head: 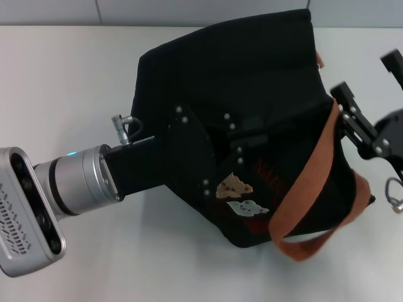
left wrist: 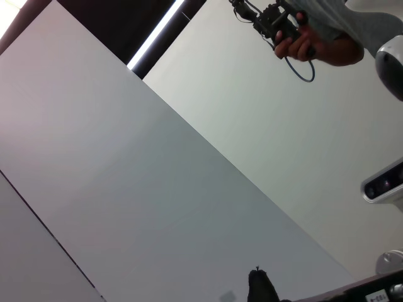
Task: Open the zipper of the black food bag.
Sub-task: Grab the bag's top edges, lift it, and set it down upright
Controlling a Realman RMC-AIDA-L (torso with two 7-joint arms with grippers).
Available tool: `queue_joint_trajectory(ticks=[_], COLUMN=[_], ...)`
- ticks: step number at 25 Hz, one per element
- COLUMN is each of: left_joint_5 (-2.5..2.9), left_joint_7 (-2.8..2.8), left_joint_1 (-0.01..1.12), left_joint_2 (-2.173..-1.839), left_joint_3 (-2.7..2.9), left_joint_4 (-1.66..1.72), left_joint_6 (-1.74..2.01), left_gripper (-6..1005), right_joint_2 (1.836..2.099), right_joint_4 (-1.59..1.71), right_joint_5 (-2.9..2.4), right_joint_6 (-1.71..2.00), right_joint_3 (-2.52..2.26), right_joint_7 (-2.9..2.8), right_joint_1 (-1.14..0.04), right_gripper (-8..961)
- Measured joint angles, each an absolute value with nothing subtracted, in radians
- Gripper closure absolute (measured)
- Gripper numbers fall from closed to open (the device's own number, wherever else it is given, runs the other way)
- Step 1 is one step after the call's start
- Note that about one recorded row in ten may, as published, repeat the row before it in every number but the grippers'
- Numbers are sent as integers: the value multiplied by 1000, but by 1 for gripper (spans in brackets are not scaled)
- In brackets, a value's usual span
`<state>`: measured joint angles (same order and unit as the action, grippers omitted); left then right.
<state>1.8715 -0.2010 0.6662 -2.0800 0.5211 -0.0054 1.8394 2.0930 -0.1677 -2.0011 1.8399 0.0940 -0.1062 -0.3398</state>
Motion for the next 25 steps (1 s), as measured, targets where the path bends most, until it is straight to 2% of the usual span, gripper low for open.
queue_joint_trajectory(ticks=[14,19,25], left_joint_5=[1872,1872,1871], left_joint_7=[-216,-224,-224], left_joint_1=[663,663,666], left_joint_2=[-2080,-2080,-2080], left_joint_3=[520,517,522], left_joint_4=[-12,-11,-8], left_joint_6=[1834,1834,1834], left_gripper=[911,911,911], right_joint_2=[2091,2090,2092], right_joint_4=[-174,-168,-180], right_joint_5=[-2004,-2007,-2001], right_joint_6=[1712,1691,1863], right_joint_3=[129,121,141], right_joint_7=[43,42,53], right_joint_1=[-365,-315,-272], right_gripper=[121,121,121])
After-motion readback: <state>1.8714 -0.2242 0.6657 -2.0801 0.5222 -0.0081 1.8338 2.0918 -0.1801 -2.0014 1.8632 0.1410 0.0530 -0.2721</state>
